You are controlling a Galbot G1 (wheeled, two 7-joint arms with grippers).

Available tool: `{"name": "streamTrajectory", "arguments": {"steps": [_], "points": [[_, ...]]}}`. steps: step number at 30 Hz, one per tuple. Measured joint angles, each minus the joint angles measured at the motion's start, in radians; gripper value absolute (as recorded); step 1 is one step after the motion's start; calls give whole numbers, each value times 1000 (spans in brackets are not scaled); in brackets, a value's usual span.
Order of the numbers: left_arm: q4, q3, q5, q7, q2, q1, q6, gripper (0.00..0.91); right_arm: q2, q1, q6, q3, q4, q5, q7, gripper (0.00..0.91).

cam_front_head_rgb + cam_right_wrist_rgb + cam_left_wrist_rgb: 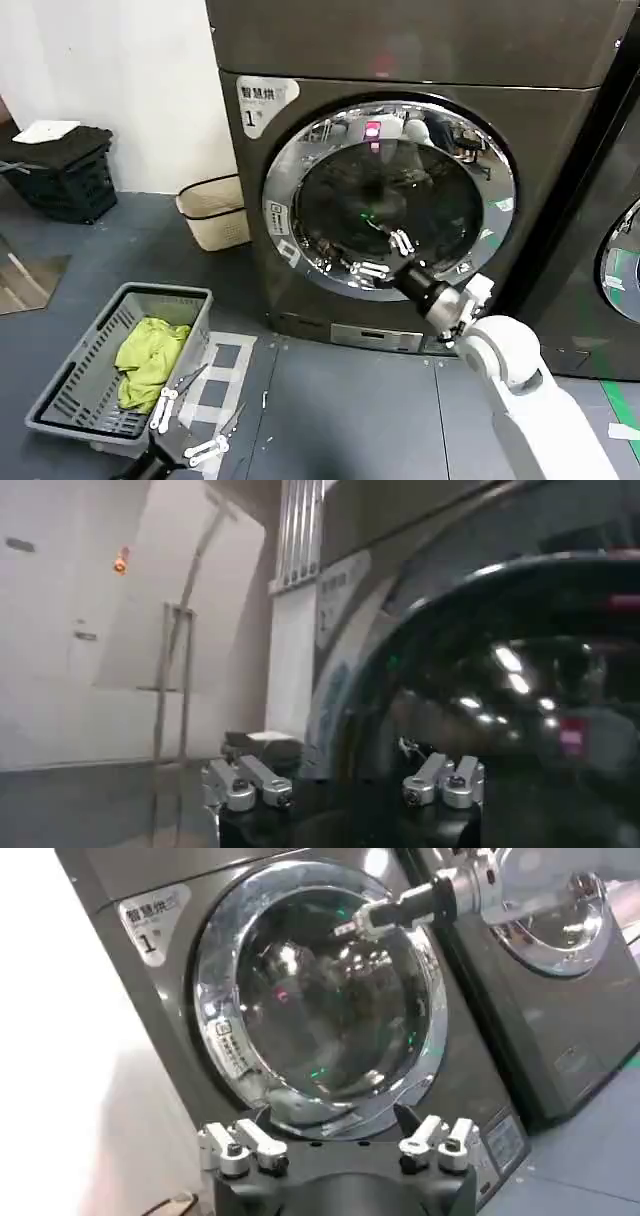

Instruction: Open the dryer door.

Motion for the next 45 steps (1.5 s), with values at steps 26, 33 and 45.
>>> {"name": "streamTrajectory", "arguments": {"steps": [26, 33, 45], "points": [[5, 7, 7, 0, -9, -4, -2, 907, 69, 174, 5, -150, -168, -17, 1, 907], [5, 8, 7, 0, -11, -7, -1, 907, 89, 207, 4, -180, -200, -27, -1, 907], [5, 8, 5, -3, -19, -10, -1, 907, 121, 250, 4, -215, -251, -39, 0, 907]]}}
